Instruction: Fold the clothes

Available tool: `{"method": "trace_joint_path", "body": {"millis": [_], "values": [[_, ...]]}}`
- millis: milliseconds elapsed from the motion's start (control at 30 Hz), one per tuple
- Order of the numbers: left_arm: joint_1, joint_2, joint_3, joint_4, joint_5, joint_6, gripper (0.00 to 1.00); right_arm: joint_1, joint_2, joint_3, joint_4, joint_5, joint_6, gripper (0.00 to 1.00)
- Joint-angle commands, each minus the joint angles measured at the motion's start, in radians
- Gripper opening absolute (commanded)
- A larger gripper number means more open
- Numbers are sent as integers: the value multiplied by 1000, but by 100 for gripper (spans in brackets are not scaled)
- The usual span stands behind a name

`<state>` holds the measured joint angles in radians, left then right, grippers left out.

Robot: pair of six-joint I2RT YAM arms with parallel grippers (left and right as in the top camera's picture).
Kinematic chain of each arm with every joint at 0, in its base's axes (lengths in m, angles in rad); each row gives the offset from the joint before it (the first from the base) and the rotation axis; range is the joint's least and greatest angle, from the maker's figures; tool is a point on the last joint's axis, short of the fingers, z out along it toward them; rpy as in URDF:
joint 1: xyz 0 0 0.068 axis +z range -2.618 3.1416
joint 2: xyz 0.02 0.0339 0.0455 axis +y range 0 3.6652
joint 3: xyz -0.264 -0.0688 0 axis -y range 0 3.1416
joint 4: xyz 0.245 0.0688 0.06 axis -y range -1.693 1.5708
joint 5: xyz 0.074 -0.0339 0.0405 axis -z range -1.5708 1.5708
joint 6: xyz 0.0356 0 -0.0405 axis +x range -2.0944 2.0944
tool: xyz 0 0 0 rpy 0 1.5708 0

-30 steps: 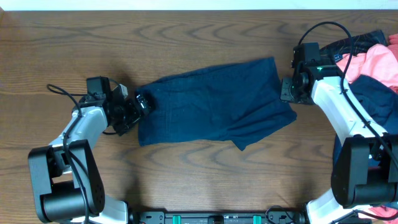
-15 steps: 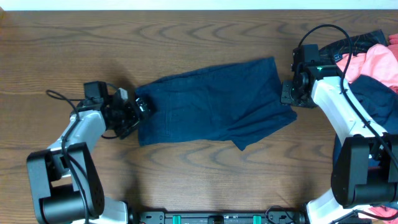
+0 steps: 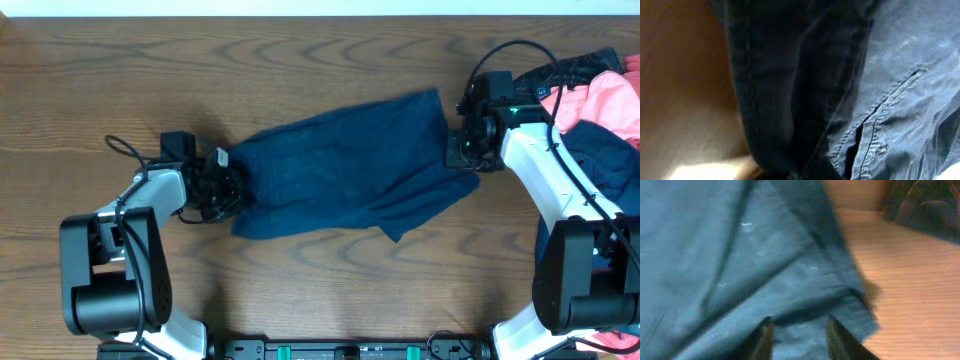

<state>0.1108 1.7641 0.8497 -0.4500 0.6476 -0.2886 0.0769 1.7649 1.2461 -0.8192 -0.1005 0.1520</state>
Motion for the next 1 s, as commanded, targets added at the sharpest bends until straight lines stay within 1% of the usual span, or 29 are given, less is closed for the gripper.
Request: {"method": "trace_joint_path", "body": {"millis": [0, 67, 100, 233, 400, 600, 800, 967], "values": [[28, -43, 27, -79, -50, 11, 6, 10, -3, -3, 5, -181, -87, 15], [41, -82, 64, -164, -51, 11, 6, 24, -3, -3, 8, -201, -87, 7], [44, -100, 80, -201, -55, 11, 6, 32, -3, -3, 9, -211, -87, 6], [47, -182, 144, -318, -61, 16, 6, 95, -1, -4, 21, -222, -94, 4], [47, -274, 187, -384, -64, 15, 6, 187, 29, -5, 62, -235, -98, 4], [47, -362, 224, -414, -55, 14, 6, 326, 123, -5, 152, -317, -79, 4], [47, -414, 267, -413, -40, -31, 6, 491, 232, -5, 283, -406, -40, 4], [47, -428, 323, -407, 53, -77, 6, 632, 302, -5, 430, -413, 32, 5]]}}
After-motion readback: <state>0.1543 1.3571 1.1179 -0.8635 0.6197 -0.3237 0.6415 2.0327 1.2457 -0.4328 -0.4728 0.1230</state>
